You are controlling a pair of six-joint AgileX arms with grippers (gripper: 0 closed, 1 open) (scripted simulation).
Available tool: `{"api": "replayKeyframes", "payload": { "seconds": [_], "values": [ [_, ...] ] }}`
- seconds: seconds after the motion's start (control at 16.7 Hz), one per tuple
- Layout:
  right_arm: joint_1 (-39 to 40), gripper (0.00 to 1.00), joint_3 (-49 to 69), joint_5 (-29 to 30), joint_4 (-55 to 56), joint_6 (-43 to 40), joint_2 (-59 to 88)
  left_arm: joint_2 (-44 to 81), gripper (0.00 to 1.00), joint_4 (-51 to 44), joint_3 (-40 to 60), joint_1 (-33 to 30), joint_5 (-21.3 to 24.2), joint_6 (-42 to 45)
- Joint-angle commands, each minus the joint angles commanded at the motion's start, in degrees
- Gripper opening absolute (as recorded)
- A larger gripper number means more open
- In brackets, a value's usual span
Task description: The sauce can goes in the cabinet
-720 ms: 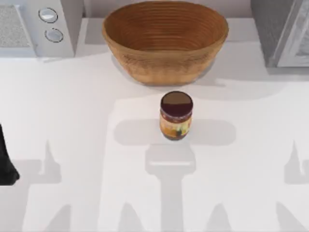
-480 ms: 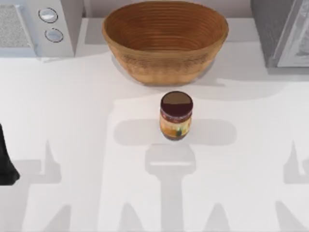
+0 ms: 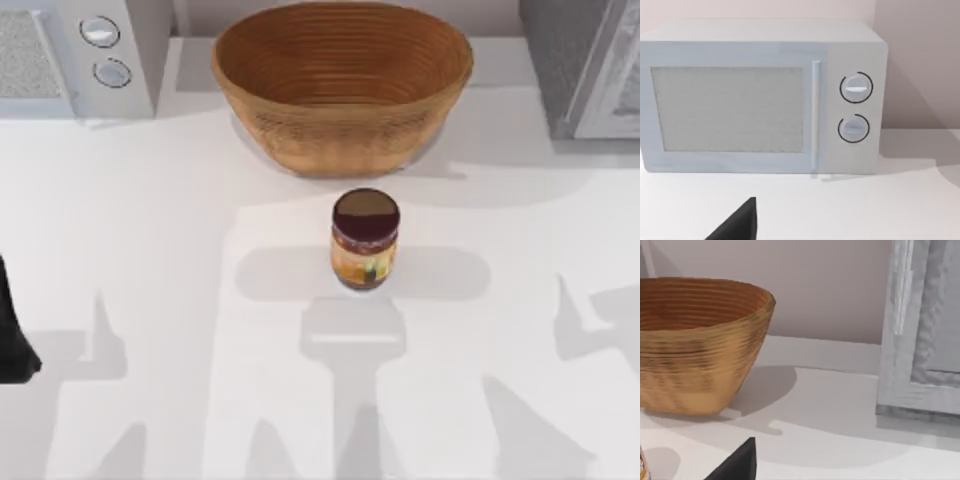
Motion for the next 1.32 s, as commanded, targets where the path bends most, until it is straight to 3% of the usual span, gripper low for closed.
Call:
{"api": "replayKeyframes", "payload": {
  "seconds": [1.02, 1.32],
  "values": [
    [7.5, 1.00, 39.8, -49.4, 36.2, -18.3, 89.3, 0.0, 1.00, 0.0, 0.0, 0.0, 0.0, 0.0],
    [9.2, 1.00, 47.8, -60.0, 43.5, -21.4, 106.3, 0.0, 1.00, 0.0, 0.0, 0.0, 0.0, 0.0]
  ]
}}
